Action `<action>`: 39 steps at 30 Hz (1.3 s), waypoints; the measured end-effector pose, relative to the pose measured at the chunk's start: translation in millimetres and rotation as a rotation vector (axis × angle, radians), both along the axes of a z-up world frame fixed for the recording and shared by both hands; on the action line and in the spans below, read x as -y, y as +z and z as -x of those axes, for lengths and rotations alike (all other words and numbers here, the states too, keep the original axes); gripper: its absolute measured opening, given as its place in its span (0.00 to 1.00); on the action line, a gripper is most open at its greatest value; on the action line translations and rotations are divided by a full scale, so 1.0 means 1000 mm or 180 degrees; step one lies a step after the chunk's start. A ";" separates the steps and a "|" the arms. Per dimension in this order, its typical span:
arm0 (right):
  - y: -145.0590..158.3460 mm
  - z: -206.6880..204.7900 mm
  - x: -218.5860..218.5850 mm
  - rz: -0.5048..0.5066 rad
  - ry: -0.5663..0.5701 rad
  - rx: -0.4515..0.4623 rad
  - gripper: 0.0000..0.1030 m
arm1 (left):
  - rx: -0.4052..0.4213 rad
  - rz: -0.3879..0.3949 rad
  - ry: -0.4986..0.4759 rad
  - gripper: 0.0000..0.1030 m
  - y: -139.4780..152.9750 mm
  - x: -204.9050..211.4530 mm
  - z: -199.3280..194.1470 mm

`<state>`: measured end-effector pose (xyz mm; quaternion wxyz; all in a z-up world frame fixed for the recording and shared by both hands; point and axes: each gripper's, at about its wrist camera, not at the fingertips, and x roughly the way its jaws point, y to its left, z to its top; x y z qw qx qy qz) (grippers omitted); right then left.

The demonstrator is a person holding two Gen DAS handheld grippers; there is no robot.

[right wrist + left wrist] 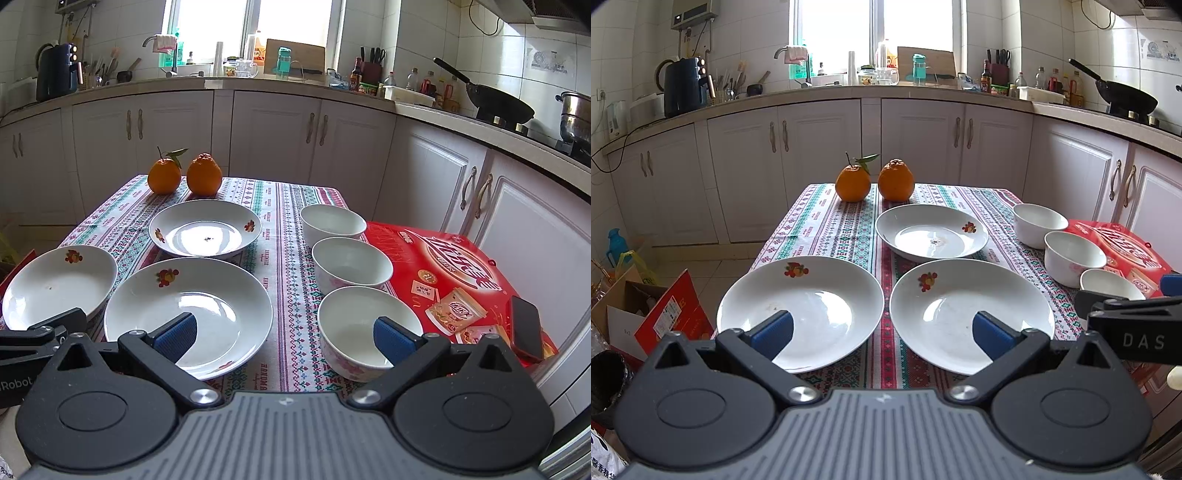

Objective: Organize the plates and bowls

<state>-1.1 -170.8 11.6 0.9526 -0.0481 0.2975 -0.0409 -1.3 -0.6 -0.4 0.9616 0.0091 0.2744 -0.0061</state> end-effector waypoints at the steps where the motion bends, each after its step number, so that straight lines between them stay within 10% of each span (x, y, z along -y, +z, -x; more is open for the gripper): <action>1: 0.000 0.000 0.000 0.0000 0.0000 0.0001 1.00 | 0.0000 0.0001 0.0000 0.99 0.000 0.000 0.000; 39: 0.003 0.000 0.000 0.0005 -0.0016 0.0012 1.00 | 0.0021 0.0010 -0.0001 0.99 0.004 -0.002 0.002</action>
